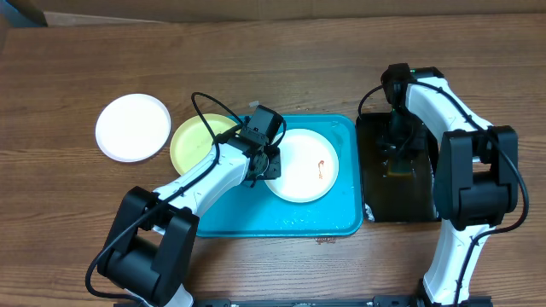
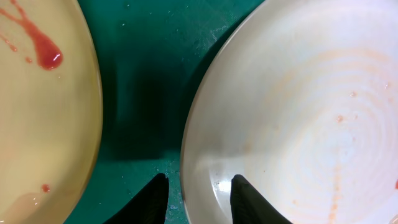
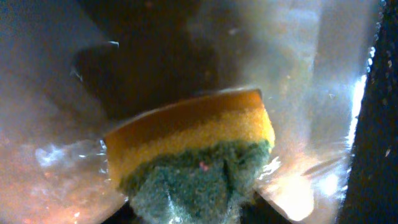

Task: Clean dirty plates on tray and stack at the side
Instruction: 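Grasp the green-and-yellow sponge with the right gripper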

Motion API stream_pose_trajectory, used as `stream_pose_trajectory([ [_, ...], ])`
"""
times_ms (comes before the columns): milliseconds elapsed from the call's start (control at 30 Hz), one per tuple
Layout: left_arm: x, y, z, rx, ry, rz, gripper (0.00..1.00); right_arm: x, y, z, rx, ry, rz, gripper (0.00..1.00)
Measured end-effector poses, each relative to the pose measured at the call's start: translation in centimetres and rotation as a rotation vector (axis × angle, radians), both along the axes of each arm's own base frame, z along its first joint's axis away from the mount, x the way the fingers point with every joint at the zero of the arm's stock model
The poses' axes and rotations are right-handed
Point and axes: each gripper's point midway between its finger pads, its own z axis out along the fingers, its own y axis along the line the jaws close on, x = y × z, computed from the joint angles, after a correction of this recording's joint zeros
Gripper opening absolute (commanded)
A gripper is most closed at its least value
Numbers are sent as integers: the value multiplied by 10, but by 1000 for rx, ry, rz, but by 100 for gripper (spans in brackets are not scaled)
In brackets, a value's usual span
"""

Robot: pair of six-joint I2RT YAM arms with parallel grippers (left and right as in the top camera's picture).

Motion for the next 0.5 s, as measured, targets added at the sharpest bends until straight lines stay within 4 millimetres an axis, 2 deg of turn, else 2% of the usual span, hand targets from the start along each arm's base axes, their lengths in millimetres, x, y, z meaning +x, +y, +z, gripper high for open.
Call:
stream_pose_trajectory([
  [33,0,0,0,1,0,0,35,1,0,0,0,-4,-3,48],
  [67,0,0,0,0,0,0,35,2,0,0,0,-10,-6,68],
  [100,0,0,0,0,0,0,35,4,0,-1,1,-17,-6,79],
  [200,0,0,0,0,0,0,35,13,1,-1,8,-54,7,79],
  [233,0,0,0,1,0,0,35,19,2,-1,12,-79,17,78],
  [300,0,0,0,0,0,0,35,27,3,-2,16,-112,24,68],
  [400,0,0,0,1,0,0,36,32,3,-2,18,-129,37,32],
  [433,0,0,0,1,0,0,35,32,3,-2,16,-129,34,25],
  [500,0,0,0,1,0,0,35,31,3,-2,16,-125,38,23],
])
